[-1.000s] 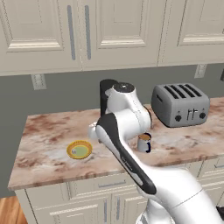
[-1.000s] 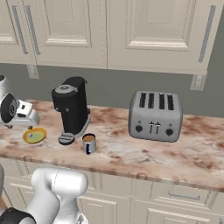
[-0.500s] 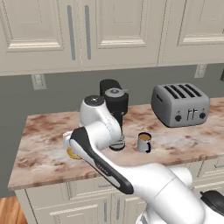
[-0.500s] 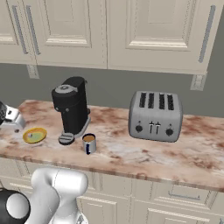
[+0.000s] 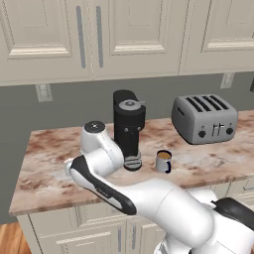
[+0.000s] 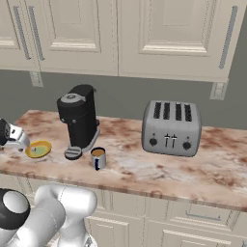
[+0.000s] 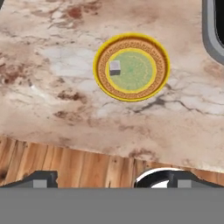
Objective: Take a sugar cube from the saucer and place it inside the coffee. Then, grab milk from the fridge and place it next to the coffee on the counter to sweeten the coffee.
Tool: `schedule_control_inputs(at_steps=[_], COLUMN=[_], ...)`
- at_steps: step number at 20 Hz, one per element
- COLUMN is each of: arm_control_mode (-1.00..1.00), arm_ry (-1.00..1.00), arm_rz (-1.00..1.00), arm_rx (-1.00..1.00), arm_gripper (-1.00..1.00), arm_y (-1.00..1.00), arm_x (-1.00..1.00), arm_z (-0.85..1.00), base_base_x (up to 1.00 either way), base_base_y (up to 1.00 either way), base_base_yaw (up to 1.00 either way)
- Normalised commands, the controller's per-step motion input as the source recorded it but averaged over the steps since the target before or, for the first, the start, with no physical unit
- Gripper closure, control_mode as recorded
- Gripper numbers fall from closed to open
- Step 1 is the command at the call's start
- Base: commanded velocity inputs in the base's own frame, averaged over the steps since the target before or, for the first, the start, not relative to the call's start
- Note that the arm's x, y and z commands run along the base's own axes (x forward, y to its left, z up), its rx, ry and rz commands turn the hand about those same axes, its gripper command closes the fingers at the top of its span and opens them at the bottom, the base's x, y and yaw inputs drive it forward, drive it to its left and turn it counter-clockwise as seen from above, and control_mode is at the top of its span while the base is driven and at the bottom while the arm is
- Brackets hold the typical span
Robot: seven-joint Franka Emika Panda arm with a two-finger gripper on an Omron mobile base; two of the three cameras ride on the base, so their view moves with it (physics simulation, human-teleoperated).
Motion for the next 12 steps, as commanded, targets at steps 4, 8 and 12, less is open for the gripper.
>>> schedule_control_inputs(at_steps=[4, 8, 12], arm_control_mode=[-1.0, -1.0, -1.0], arm_ry=[0.0, 0.0, 0.0], arm_rz=[-0.01, -0.01, 0.0], arm_rx=[-0.03, -0.04, 0.0], arm_gripper=[-1.0, -1.0, -1.0], arm_y=[0.0, 0.0, 0.0], arm_x=[0.33, 0.34, 0.13], arm_z=[-0.14, -0.2, -0.27], base_base_x=[0.0, 0.0, 0.0], base_base_y=[0.0, 0.0, 0.0], base_base_yaw=[0.0, 0.0, 0.0])
